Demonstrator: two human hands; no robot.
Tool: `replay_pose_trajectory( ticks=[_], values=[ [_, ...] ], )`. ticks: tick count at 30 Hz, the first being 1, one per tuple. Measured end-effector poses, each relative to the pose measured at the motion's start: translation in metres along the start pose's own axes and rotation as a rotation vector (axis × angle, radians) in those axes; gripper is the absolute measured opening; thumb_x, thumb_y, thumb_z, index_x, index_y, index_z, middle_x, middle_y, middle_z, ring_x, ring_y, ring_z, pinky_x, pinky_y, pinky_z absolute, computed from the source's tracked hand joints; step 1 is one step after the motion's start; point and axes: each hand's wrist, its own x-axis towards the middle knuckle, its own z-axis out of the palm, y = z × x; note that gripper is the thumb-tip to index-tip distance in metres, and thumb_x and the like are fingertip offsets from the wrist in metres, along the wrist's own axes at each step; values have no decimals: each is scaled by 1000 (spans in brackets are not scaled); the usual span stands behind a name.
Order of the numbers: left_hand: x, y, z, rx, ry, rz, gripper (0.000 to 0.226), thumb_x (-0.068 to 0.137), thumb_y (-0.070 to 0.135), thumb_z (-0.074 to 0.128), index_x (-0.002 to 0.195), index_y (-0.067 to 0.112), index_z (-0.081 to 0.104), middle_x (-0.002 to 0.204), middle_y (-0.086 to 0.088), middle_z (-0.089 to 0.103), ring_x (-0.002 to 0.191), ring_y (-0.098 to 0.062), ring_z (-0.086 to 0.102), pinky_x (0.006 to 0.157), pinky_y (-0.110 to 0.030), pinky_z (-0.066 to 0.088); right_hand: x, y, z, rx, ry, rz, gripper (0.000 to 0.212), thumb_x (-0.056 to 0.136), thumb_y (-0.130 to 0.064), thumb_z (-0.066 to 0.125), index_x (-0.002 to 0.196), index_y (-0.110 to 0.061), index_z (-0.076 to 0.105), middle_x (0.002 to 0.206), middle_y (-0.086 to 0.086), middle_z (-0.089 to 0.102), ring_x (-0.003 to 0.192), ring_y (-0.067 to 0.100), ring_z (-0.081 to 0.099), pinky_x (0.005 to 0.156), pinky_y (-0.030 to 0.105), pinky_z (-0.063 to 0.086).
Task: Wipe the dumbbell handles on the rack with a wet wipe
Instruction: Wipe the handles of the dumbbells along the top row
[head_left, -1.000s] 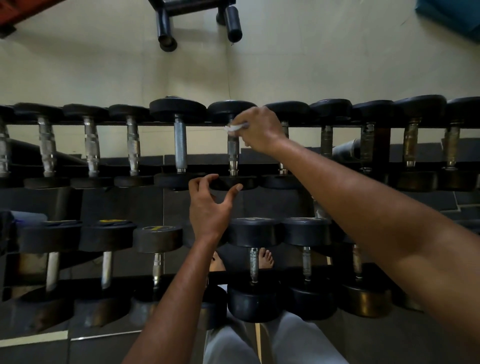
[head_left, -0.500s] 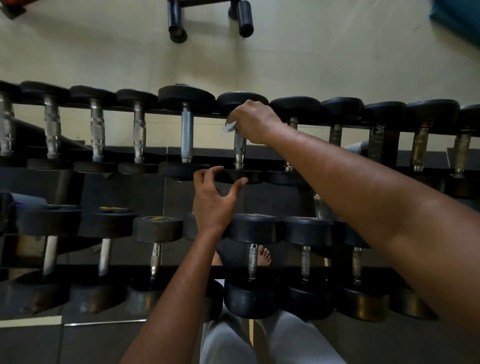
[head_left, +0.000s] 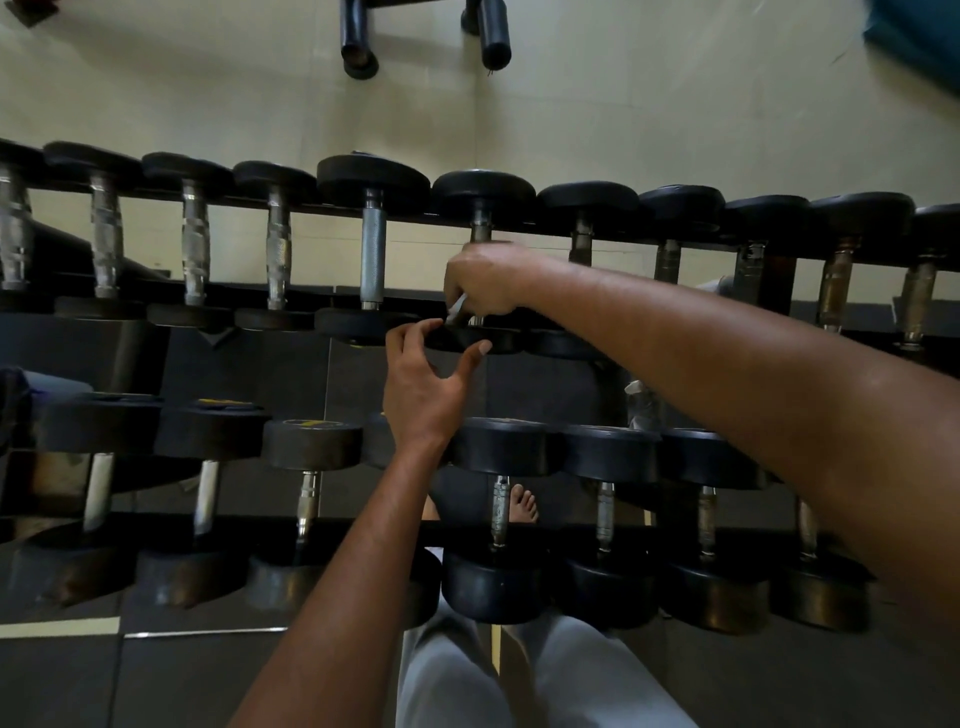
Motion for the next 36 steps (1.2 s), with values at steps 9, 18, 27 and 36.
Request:
replay_pose_trajectory(
  ticks=[9,18,27,36],
  values=[
    [-30,3,34,-396,37,-373,108,72,63,93,154,17,40,149,5,43,128,-9,51,99,-14,45,-40,34,30,808,318,341,23,96,-36,78,115,-23,79,104,-7,72,75,12,71,69,28,60],
    [-19,3,67,-772,121,-444,115,67,38,104,160,30,37,159,14,43,128,0,54,87,-12,57,-54,50,59,1045,427,416,32,100,-37,73,127,-20,74,109,-5,73,71,15,74,76,30,64],
    [2,-27,72,-838,95,-505,65,65,47,97,119,16,76,114,4,78,109,-17,73,95,-36,59,-38,52,63,879,498,363,21,101,-29,74,121,-25,77,106,-9,73,81,10,73,78,29,63],
    [-1,-23,65,-730,17,-506,97,59,52,102,138,19,56,128,3,72,114,-10,71,94,-27,60,-29,52,63,642,622,311,23,100,-22,72,122,-19,78,118,-4,69,105,13,62,88,28,53]
  ],
)
